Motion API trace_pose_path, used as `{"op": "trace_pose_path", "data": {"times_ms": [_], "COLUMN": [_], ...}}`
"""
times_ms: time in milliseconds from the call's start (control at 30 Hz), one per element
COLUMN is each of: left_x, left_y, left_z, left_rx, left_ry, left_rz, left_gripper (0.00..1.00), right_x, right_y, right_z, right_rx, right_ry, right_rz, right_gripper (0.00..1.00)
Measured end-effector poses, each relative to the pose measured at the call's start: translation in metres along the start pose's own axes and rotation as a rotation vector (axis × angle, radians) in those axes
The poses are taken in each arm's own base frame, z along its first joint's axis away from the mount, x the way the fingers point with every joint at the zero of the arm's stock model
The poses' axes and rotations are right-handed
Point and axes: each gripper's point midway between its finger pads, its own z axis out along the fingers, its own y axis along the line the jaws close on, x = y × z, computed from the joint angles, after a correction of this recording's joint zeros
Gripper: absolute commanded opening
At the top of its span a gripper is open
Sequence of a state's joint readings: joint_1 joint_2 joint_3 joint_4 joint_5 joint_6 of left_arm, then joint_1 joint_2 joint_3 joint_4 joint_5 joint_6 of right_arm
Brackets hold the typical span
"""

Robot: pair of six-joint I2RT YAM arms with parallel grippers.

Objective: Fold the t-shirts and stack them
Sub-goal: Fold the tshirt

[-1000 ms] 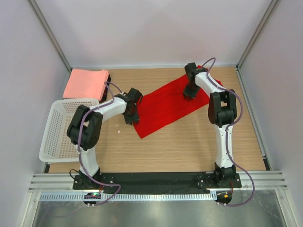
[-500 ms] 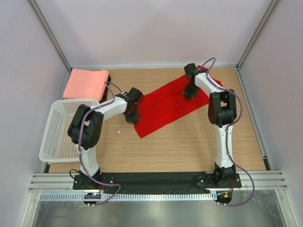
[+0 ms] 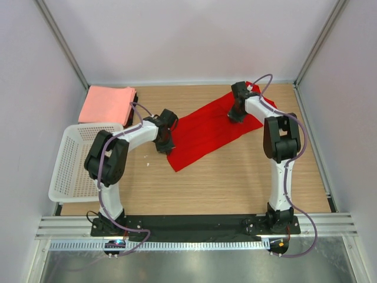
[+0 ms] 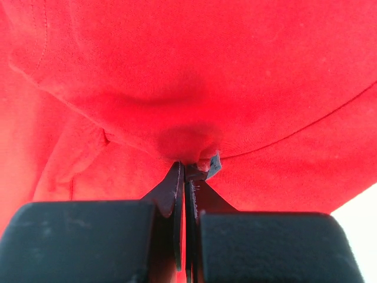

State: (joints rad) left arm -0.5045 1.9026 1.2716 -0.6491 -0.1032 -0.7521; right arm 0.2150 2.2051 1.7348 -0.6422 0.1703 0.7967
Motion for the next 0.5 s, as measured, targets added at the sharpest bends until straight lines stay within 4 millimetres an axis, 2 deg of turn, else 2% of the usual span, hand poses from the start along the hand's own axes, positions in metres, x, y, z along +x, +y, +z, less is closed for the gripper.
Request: {"op": "trace_pose_path", "data": {"times_ms": [500], "left_x": [0.001], "left_y": [0.000], "left_z": [0.000], "left_rx": [0.006], "left_ry": [-0.008], "left_rz": [-0.012], "left_gripper": [0.00], "right_x": [-0.013], "right_y": [0.007], "right_z": [-0.030], "right_rx": [-0.045], "right_ry": [-0.043], "right_rz": [0.041], "right_gripper": [0.01]}}
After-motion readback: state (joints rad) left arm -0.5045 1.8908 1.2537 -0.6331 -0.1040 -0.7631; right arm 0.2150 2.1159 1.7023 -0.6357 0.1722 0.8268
